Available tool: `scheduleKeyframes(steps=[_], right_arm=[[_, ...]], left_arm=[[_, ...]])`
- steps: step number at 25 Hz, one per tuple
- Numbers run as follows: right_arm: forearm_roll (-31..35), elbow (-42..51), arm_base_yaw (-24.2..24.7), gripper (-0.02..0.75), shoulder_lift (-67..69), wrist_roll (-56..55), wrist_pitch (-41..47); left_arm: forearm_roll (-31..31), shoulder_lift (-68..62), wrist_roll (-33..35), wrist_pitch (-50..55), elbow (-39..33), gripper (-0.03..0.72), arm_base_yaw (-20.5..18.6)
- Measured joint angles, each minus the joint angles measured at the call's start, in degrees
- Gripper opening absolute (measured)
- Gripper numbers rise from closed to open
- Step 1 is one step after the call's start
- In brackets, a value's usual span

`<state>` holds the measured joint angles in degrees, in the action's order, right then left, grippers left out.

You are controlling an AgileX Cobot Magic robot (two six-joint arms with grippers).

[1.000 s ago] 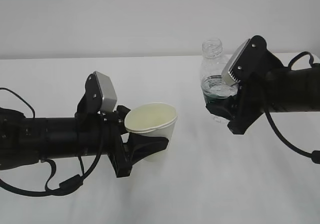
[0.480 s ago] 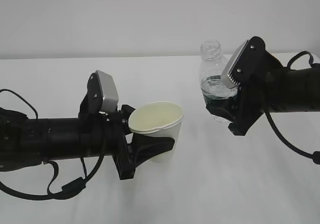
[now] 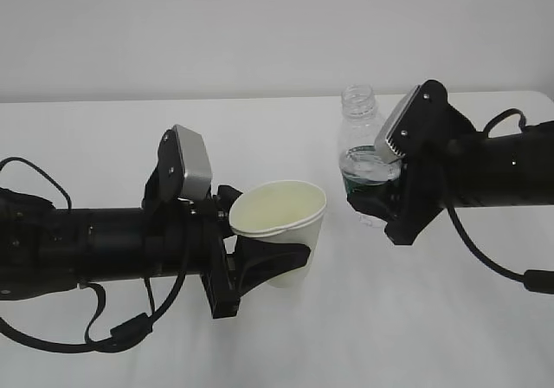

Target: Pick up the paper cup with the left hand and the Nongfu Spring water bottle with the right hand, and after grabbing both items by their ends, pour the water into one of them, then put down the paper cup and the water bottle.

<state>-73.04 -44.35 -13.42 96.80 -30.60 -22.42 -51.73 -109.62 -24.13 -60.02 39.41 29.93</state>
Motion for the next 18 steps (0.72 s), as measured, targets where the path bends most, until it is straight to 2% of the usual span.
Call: scheduleKeyframes(steps=[7,14,18], right_arm=[[2.2,0.0,0.0,0.459,3.1,2.0,-3.3],[7.7,0.0,0.0,0.459,3.6,12.2,-4.7],[8.4,0.0,0.0,0.459,3.6,16.3,-6.0]], left_arm=[[0.0,0.0,0.0,-0.2,0.0,0.421,0.0],[-0.8,0.0,0.0,0.6,0.0,0.421,0.0],[-1.0,0.0,0.0,0.9,0.0,0.421,0.0]])
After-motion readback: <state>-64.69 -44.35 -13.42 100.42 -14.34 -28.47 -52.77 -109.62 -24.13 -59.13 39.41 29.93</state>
